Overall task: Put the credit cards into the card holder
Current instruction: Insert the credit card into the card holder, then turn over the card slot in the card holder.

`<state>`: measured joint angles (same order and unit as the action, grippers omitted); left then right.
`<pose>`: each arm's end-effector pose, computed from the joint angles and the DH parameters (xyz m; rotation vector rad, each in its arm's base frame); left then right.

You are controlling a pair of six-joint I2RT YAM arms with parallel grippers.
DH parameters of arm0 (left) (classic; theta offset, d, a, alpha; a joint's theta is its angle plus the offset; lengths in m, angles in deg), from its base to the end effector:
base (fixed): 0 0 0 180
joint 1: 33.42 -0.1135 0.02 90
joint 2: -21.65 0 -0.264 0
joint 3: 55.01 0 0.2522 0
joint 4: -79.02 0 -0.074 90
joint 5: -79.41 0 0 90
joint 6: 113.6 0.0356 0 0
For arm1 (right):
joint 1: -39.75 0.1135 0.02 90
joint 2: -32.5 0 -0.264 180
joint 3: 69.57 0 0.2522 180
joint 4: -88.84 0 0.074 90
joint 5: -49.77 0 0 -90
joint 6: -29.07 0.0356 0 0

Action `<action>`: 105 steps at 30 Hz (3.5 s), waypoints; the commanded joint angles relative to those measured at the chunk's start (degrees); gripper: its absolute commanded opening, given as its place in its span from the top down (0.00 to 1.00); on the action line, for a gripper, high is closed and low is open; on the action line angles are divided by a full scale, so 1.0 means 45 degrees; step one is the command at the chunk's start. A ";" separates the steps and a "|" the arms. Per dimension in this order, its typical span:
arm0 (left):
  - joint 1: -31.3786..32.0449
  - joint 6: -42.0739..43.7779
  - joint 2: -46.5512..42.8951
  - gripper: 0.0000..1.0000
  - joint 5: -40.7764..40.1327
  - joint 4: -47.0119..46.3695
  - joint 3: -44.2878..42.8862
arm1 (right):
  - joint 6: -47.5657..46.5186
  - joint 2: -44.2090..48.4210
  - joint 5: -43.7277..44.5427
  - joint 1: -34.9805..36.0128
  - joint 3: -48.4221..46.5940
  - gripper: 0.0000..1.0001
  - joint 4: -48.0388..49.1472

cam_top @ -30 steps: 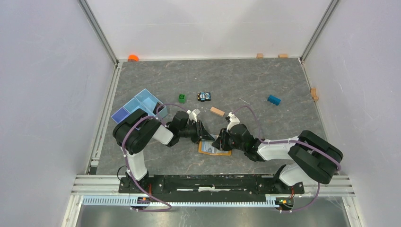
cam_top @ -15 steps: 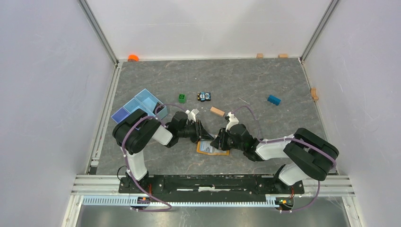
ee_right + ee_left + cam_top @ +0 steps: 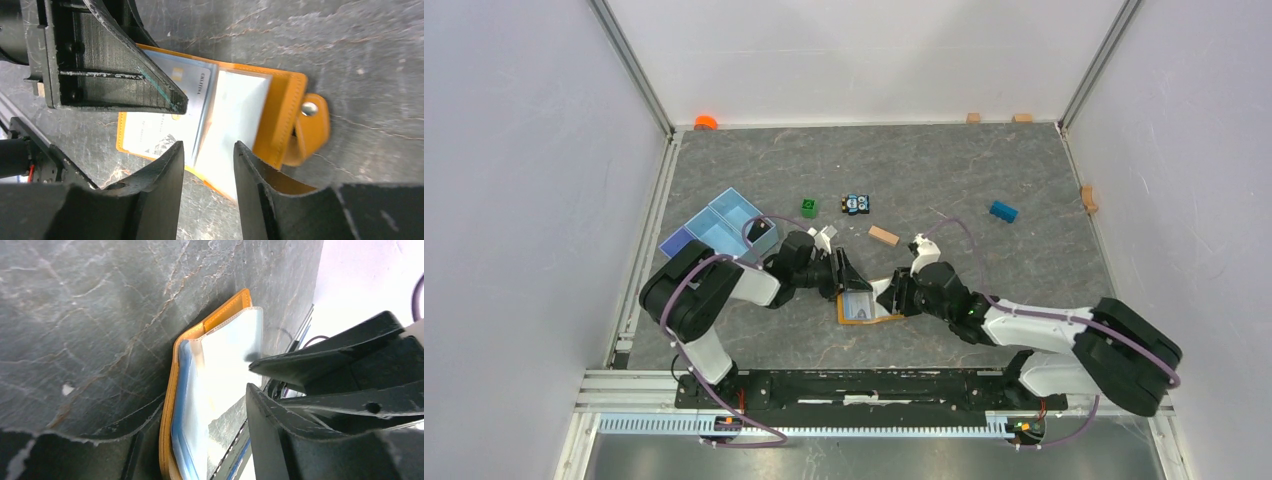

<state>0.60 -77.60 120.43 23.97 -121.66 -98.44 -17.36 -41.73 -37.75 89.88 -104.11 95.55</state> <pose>0.2280 -0.1782 0.1082 -0.0315 2.4809 -1.4398 0.1513 0.1788 0.1469 -0.1040 2.2842 0.8722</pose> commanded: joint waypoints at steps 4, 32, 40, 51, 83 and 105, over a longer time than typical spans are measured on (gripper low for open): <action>-0.0177 0.0886 -0.0629 0.42 -0.0098 0.0968 -0.0140 | -0.1274 0.2157 0.1059 -0.0601 0.0068 0.45 -0.2507; -0.0177 0.1154 -0.0729 0.47 -0.0230 0.1465 -0.0174 | 0.0730 -0.0112 -0.3513 -0.1921 0.1610 0.50 0.1997; -0.0177 0.1691 -0.1144 0.50 -0.0616 0.2444 -0.0326 | 0.0556 0.0074 -0.2445 -0.1926 0.1477 0.68 0.0632; -0.0189 0.2020 -0.1632 0.42 -0.0581 0.3007 -0.0370 | 0.0375 -0.0314 -0.2222 -0.1926 0.1408 0.97 0.0536; -0.0427 0.1824 -0.4922 0.65 -0.0741 0.4879 0.0909 | -0.0011 -0.0888 -0.1020 -0.1939 0.1252 1.00 -0.0489; -0.0431 0.1859 -0.5301 0.68 -0.0616 0.4918 0.0969 | -0.0064 -0.1207 -0.1098 -0.1926 0.1247 1.00 -0.0466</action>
<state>-1.10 -69.18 97.96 20.37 -99.21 -94.24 -15.35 -45.25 -45.53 81.27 -99.28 100.11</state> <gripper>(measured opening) 0.333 0.004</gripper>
